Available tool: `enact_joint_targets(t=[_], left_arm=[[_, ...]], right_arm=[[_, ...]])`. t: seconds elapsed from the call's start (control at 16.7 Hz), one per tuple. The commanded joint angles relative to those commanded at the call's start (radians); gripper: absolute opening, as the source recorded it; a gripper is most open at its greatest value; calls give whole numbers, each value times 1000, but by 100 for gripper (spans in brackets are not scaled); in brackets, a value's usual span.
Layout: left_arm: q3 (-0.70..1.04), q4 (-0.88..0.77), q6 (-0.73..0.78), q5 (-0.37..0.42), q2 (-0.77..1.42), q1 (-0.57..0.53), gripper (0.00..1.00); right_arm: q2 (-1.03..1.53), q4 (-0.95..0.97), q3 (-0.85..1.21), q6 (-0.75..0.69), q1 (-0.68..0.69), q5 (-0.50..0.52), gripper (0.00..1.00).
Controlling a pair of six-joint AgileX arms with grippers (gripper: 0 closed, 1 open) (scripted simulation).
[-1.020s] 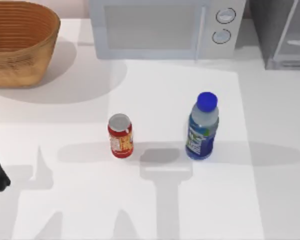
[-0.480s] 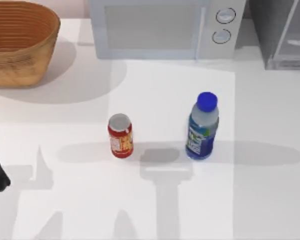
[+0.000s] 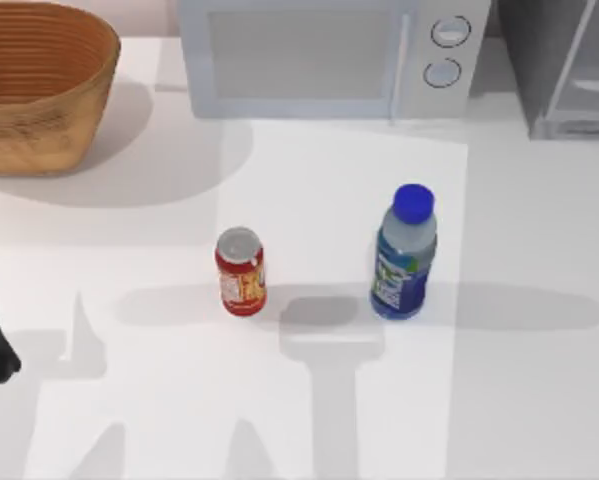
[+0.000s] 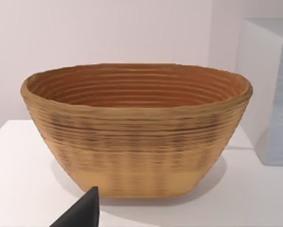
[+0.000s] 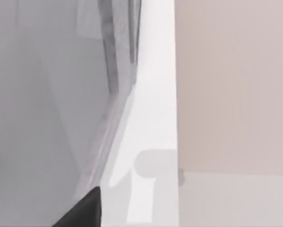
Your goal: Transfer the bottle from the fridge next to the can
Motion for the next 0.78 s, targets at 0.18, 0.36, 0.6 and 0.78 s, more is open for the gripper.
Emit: enact_joint_targets(t=[0.18, 0.36, 0.6, 0.78], left_arm=[[0, 0, 0, 0, 0, 0, 100], [0, 0, 0, 0, 0, 0, 100], [0, 0, 0, 0, 0, 0, 100], [0, 0, 0, 0, 0, 0, 100]], right_arm=[[-17, 41, -32, 66, 57, 57, 100], [-48, 100, -85, 197, 180, 182, 100], [-100, 181, -146, 308, 470, 355, 100], [-140, 250, -185, 419, 706, 516, 100]])
